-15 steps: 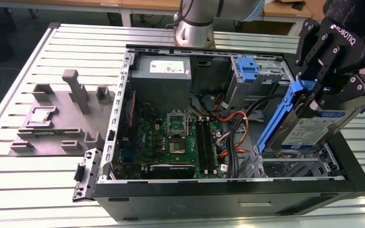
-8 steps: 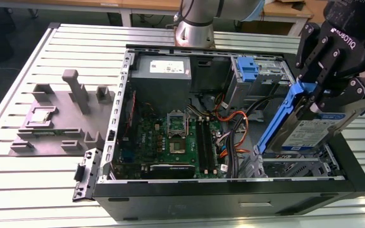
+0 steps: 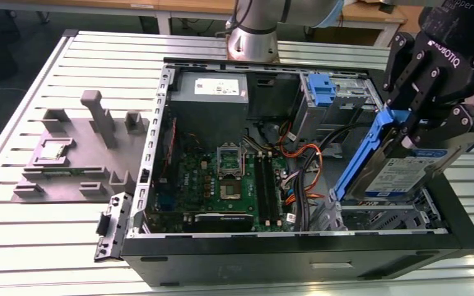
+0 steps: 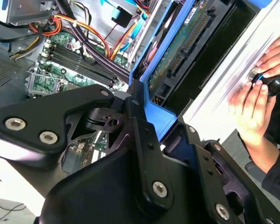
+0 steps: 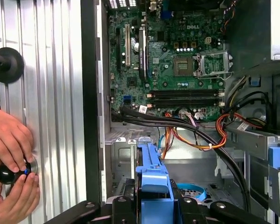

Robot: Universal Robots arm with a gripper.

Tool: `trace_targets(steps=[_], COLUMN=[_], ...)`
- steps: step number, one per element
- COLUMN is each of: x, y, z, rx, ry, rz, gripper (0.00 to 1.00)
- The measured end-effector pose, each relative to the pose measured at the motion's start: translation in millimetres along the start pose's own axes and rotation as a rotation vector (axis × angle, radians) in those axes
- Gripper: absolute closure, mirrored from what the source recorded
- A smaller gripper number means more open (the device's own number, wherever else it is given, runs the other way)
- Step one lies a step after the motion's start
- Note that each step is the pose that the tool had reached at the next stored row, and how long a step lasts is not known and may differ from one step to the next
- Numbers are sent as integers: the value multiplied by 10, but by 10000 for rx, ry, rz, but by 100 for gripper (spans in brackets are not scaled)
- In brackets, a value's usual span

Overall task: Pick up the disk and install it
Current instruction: 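Insert the disk into the insertion slot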

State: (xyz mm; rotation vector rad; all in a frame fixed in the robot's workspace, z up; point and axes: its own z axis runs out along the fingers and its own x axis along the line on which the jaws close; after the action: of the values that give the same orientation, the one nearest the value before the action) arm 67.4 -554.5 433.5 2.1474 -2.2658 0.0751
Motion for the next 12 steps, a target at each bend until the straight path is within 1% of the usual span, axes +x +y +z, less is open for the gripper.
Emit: trace_targets(steps=[12], x=[5], y=[0], z=[54], rx=[-1], ry=[-6], rz=[0], gripper=[63])
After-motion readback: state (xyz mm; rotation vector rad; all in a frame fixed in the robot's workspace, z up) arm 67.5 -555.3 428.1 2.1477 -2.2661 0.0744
